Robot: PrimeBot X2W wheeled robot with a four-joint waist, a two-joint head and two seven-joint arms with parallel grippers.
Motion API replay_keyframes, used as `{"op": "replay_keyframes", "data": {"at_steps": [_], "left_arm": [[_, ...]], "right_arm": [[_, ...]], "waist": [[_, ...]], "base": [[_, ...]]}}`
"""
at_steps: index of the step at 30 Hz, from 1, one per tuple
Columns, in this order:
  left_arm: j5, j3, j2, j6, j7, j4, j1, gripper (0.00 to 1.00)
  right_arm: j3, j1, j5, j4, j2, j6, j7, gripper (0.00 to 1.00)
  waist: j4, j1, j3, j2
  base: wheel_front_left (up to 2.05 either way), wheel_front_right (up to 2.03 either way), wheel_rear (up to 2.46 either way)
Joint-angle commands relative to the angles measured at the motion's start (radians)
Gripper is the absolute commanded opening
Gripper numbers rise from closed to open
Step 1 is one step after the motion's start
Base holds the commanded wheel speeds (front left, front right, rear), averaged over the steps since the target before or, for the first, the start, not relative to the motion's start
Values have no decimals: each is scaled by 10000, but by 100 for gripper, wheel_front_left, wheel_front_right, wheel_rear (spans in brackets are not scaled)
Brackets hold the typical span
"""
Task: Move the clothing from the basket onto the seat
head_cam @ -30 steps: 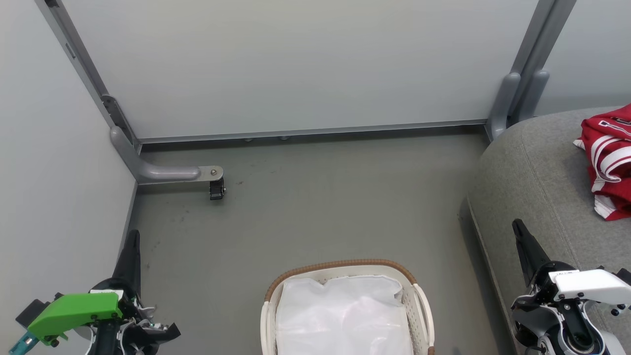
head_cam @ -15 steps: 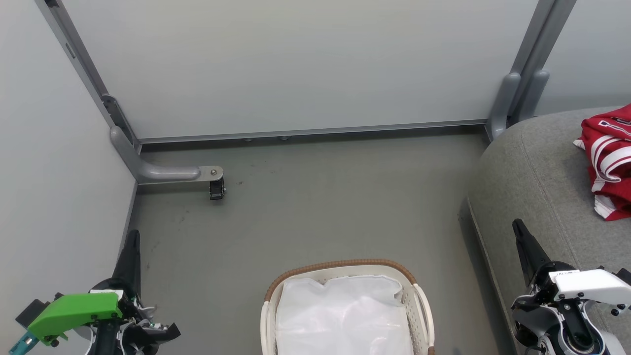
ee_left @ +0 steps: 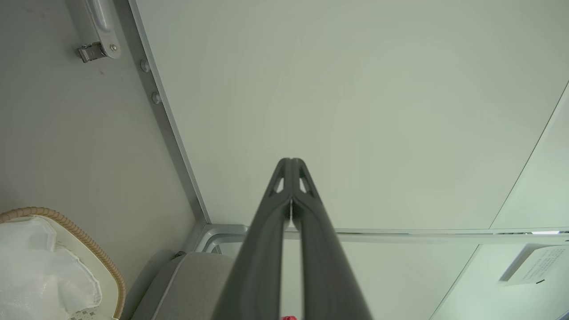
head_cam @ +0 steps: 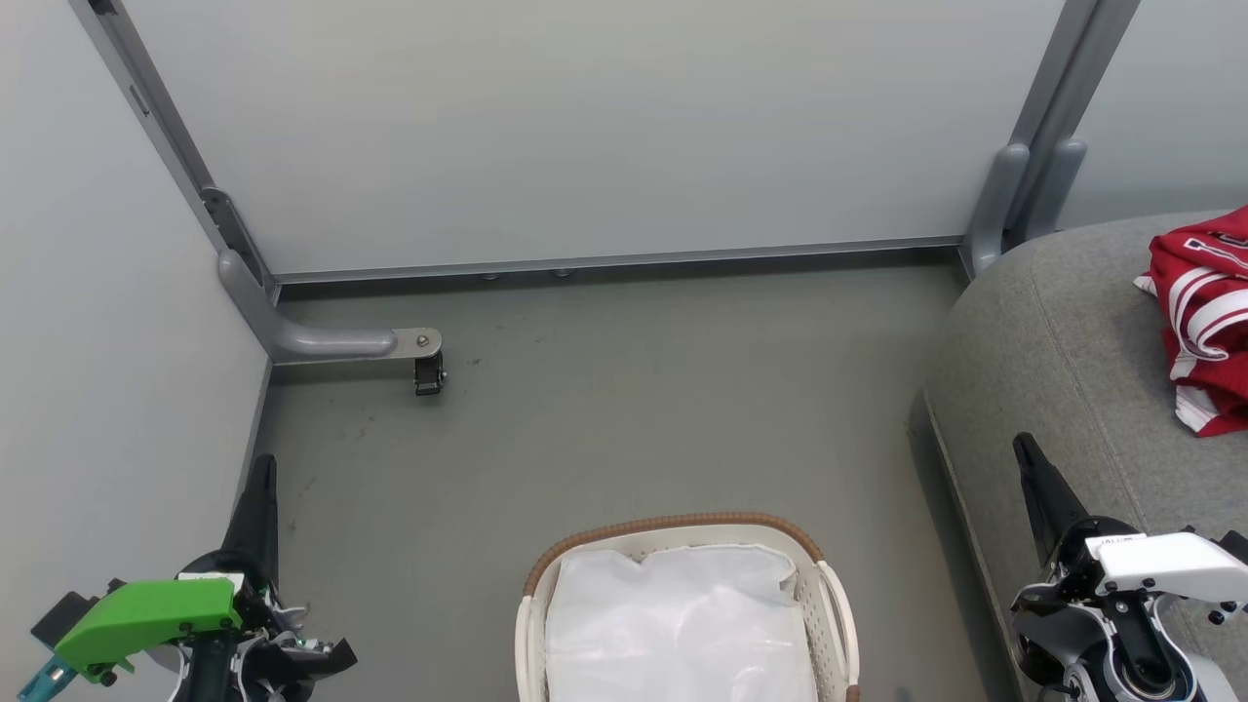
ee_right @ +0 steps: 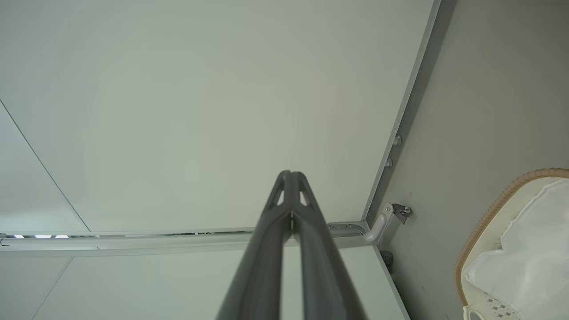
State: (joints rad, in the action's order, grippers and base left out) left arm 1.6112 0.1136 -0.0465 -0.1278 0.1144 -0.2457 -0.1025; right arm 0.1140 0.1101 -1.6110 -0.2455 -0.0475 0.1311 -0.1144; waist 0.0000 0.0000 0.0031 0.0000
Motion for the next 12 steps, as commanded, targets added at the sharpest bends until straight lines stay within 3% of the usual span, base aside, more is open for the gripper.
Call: {"op": "replay_keyframes", "data": {"at_steps": [1, 12], "left_arm": [[32, 19, -69, -57, 34, 19, -130, 0], [33, 19, -69, -57, 34, 20, -130, 0]], "right_arm": [[21, -35, -35, 38, -51, -7, -34, 0], [20, -35, -36, 38, -51, -7, -33, 0]], "waist": [[0, 0, 0, 0], [0, 0, 0, 0]], "base": [[0, 0, 0], [0, 0, 0]]}}
